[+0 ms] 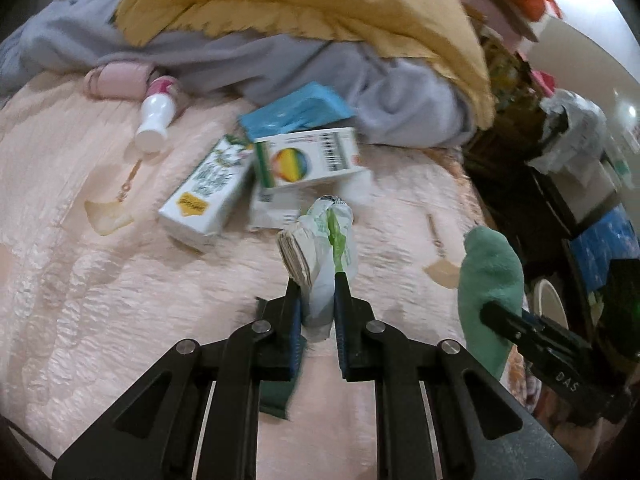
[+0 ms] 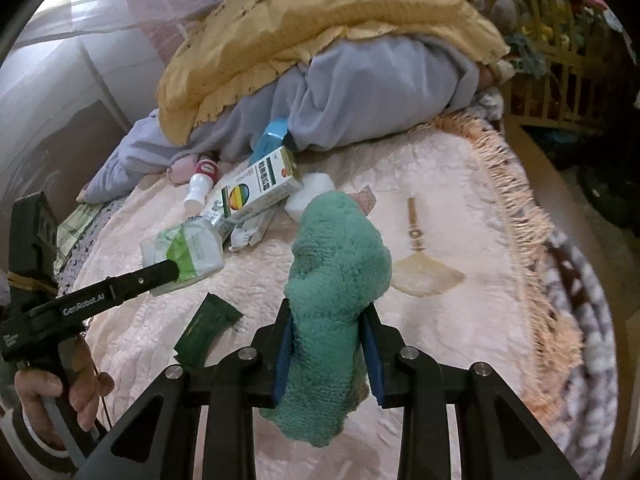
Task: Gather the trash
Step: 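Carry the towel and bag over the cream bucket and open both grippers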
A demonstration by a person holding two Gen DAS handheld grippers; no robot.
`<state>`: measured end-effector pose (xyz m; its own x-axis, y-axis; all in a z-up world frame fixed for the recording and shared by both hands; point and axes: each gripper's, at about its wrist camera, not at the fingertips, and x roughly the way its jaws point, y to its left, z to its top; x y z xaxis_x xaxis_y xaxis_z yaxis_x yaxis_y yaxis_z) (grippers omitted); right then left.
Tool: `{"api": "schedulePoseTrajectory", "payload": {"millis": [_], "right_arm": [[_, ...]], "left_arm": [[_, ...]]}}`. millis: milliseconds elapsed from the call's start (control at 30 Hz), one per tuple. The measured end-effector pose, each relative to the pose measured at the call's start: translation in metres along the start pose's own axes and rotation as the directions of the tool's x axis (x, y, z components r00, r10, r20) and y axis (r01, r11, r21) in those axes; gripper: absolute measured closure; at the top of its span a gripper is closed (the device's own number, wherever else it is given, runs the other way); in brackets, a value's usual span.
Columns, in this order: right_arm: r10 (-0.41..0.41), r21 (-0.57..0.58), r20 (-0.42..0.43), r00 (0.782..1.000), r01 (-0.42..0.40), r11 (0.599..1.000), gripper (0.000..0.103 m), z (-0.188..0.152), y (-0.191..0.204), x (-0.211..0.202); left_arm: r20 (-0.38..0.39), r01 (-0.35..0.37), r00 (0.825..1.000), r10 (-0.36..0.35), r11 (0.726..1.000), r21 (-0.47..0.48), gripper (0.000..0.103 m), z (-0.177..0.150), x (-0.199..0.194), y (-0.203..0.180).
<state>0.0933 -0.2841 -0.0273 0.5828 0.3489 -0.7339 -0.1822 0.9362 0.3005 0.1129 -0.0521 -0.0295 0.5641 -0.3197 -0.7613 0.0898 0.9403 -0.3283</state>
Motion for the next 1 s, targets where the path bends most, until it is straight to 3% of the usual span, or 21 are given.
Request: {"api": "schedulePoseTrajectory", "payload": {"millis": [367,1000], "right_arm": [[-0.035,0.002,0.021,0.999,0.035,0.999,0.073,-0.012,-0.017,-0.034],[-0.055,0.011,0.035,0.998,0.055,0.998,0.073,-0.023,-0.032,-0.052]], "left_arm": [[-0.001,0.016,1.0,-0.016,0.996,0.093,0.091,-0.017,0.0,-0.052],[-0.019,0.011,1.0,-0.008,0.989,0.151,0.091,-0.03,0.005,-0.083]]}}
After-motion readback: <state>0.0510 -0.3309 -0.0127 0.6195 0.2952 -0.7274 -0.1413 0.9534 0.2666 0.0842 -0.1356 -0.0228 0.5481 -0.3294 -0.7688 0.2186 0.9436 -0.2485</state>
